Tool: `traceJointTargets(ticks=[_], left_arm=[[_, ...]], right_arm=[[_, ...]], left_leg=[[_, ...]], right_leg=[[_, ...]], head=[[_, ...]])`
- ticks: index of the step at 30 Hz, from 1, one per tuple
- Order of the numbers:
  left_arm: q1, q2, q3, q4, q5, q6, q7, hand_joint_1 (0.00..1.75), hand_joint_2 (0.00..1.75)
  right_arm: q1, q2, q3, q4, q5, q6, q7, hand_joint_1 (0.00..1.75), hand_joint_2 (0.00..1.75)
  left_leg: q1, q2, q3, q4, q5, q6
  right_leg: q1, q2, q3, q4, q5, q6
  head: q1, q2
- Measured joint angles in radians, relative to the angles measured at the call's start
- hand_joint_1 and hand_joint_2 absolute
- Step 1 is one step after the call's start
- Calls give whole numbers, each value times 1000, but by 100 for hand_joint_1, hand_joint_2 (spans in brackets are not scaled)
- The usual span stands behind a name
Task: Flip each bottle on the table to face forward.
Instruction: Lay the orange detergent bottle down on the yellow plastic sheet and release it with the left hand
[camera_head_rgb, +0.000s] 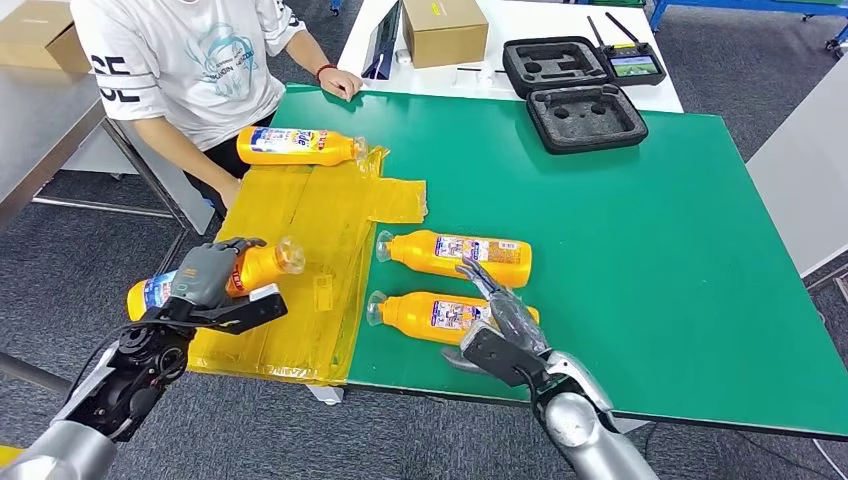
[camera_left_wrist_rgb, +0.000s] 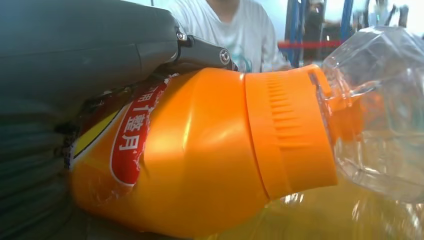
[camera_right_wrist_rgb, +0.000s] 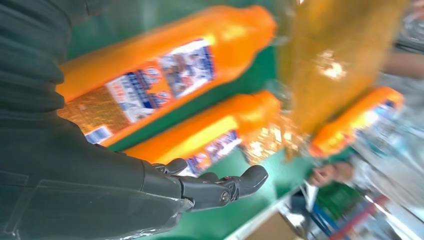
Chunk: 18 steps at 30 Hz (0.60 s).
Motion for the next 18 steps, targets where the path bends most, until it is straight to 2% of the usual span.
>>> traceJointTargets(ticks=[8, 18], left_arm=[[-67, -11, -57, 88, -30, -107, 3, 175, 175], [-124, -20, -93, 172, -15, -159, -3, 175, 175]], right_arm=[[-50, -48, 14, 7, 95, 101, 117, 0, 175], [-84, -79, 34, 41, 119, 126, 135, 0, 175]], left_leg=[[0, 0, 0, 0, 0, 0], [0, 0, 0, 0, 0, 0]], right_leg=[[0, 0, 0, 0, 0, 0], [0, 0, 0, 0, 0, 0]], head=[[0, 0], [0, 0]])
